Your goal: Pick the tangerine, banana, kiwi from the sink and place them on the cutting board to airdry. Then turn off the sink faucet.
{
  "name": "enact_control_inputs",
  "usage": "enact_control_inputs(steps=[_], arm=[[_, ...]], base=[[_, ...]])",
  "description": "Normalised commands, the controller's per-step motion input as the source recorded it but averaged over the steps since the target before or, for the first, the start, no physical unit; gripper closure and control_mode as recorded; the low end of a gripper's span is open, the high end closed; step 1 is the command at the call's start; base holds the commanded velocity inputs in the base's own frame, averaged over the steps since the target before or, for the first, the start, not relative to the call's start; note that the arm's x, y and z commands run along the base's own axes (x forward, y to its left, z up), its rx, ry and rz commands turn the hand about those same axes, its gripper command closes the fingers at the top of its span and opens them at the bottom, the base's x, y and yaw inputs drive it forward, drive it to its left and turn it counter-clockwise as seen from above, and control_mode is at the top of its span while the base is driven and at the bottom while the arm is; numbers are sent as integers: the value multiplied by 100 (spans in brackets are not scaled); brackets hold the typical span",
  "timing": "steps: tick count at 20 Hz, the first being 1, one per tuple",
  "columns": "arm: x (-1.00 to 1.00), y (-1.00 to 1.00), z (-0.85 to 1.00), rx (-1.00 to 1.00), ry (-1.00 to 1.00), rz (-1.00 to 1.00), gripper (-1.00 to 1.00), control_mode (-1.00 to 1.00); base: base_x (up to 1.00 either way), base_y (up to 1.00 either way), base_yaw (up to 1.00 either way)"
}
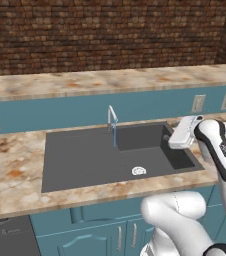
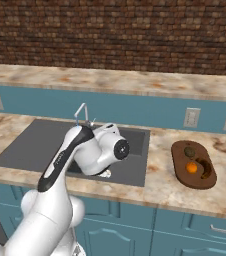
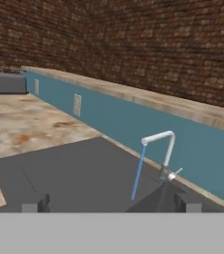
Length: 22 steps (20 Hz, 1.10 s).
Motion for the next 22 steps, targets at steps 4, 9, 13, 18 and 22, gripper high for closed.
enact_control_inputs(steps=[4, 9, 13, 18, 22], arm=[[35, 22, 0, 4, 0, 3, -100, -100], [33, 18, -9, 2, 2, 7, -100, -100], [36, 26, -13, 0, 3, 6, -100, -100], [34, 19, -10, 0, 2, 7, -100, -100], [28, 9, -43, 0, 0, 2, -100, -100]], base=[[0, 0, 0], [0, 0, 0], [0, 0, 0], [0, 0, 0], [0, 0, 0]])
